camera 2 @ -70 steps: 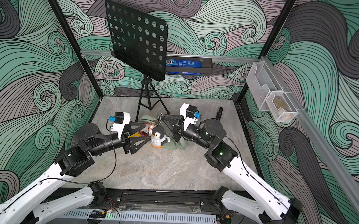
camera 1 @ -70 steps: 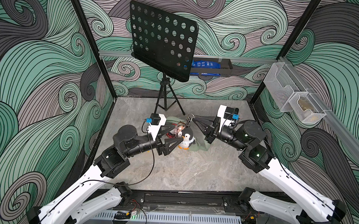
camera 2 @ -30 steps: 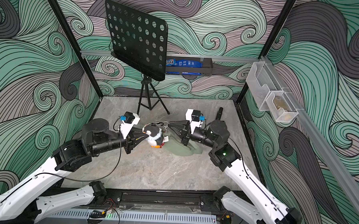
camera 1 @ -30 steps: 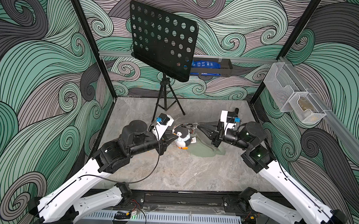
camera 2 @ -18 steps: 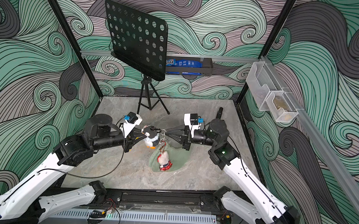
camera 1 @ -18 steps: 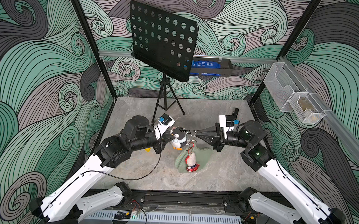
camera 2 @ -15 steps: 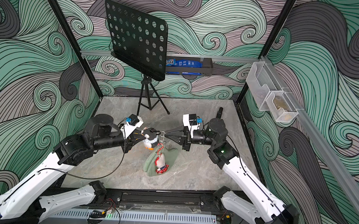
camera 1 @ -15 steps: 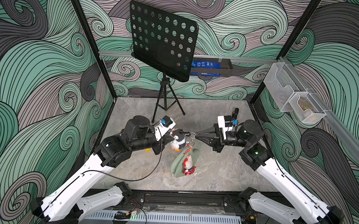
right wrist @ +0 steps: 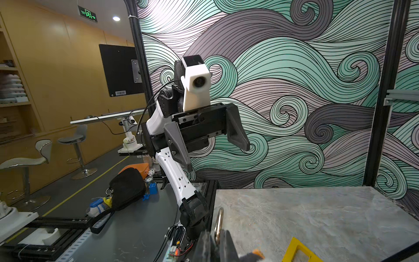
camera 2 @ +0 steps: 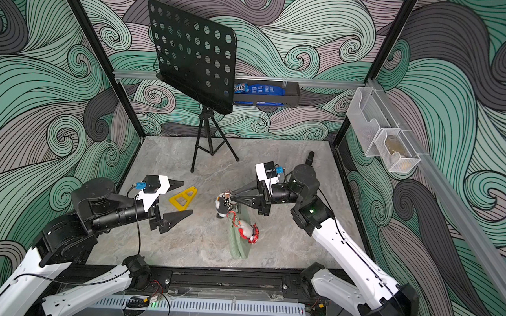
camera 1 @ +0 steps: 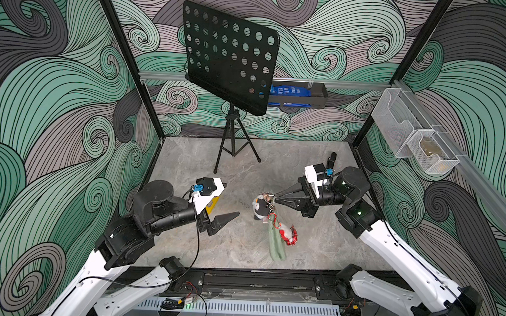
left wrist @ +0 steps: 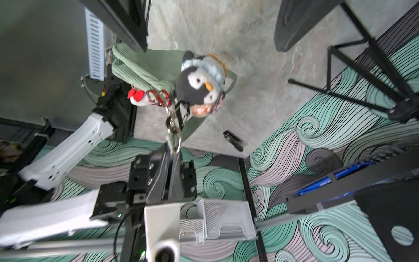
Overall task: Remove the decoration from the bag
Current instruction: Remove the decoration item from the bag.
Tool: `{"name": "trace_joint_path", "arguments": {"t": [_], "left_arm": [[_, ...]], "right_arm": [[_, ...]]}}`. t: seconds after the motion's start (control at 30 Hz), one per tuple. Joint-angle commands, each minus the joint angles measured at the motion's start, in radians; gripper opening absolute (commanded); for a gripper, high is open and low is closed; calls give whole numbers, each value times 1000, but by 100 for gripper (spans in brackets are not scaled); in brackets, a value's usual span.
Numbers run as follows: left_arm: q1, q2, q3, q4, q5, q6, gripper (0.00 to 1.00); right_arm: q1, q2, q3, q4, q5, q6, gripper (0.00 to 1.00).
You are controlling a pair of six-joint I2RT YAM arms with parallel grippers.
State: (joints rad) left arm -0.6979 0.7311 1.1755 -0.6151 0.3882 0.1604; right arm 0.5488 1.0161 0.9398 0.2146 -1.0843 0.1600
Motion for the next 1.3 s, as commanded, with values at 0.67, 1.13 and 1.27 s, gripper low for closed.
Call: {"name": "trace_joint_path", "arguments": {"t": [0.67, 1.13, 1.27], "left_arm": [[-8, 168, -163, 501, 430, -319, 73], [-21, 186, -185, 562, 445, -332, 72], [-22, 181, -188, 567, 438, -327, 71]], "right_arm": [[42, -7, 62, 77, 13, 92, 0], [42, -2, 91, 40, 92, 110, 0], [42, -1, 95, 44, 89, 118, 0]]}}
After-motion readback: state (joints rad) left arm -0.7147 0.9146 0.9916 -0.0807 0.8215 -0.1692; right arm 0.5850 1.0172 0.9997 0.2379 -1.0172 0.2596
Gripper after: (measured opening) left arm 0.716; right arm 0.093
